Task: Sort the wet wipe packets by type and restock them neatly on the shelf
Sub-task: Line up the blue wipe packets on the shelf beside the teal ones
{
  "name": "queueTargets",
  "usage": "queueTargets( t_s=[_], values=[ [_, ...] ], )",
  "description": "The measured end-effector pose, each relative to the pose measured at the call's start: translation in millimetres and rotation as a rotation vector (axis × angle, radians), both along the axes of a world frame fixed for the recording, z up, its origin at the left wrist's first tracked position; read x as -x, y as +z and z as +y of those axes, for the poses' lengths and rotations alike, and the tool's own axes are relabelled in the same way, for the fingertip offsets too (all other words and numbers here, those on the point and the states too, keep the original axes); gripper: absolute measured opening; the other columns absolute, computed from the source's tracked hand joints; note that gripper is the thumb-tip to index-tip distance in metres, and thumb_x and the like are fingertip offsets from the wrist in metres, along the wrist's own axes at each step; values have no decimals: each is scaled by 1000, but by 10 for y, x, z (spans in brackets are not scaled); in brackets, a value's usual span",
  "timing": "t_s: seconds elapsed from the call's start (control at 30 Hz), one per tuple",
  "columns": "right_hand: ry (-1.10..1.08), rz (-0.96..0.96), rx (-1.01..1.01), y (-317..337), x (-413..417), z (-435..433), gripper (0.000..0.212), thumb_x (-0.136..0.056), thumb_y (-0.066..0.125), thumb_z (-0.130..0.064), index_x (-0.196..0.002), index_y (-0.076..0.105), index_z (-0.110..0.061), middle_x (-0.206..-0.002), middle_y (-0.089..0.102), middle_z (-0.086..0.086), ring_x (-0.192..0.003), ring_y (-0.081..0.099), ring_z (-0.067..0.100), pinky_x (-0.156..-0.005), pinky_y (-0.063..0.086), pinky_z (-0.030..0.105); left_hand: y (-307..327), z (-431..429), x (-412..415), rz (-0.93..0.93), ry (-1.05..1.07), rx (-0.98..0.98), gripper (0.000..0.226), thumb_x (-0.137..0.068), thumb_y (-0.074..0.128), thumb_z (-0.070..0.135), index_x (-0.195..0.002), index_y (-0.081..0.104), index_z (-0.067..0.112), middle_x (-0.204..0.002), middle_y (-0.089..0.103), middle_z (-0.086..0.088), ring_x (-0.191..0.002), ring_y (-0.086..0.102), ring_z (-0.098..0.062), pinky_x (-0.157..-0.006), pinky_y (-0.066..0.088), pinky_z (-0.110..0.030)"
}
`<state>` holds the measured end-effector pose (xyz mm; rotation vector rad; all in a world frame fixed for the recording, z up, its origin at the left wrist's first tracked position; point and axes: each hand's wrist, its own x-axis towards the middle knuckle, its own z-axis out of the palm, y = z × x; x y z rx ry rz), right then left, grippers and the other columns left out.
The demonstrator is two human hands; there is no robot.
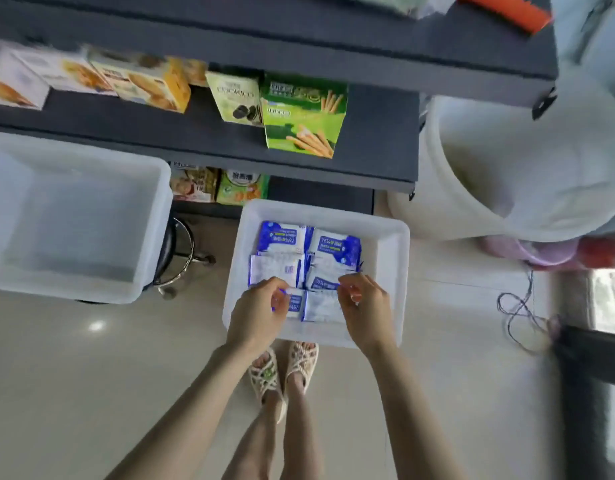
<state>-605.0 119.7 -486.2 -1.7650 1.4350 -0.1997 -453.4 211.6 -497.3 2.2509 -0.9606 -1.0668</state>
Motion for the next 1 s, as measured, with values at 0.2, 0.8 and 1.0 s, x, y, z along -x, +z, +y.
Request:
queueTargets(
  t_s=[0.2,0.8,1.0],
  values=[
    [-88,141,-226,-1358,93,157,18,-90,59,-13,-107,66,-10,-108,68,8,-89,63,19,-76,42,21,-1251,82,96,47,88,-184,31,-89,64,15,-118,58,8,-112,62,-5,-97,61,-19,-78,43,-24],
    [152,619,-122,-2696,197,11,33,-78,70,-47,-101,62,-25,-113,54,-2,-115,34,27,-98,14,40,-2548,-49,-126,-180,-104,-316,53,-67,83,34,-107,57,13,-116,53,-9,-96,56,-27,-73,43,-32],
    [-88,190,-212,-2177,164,-8,25,-82,72,-29,-87,55,-11,-81,58,0,-85,53,28,-72,36,32,-2090,-32,-208,-213,-34,-214,26,-82,72,32,-85,69,6,-84,70,-8,-71,57,-22,-58,38,-28]
  ],
)
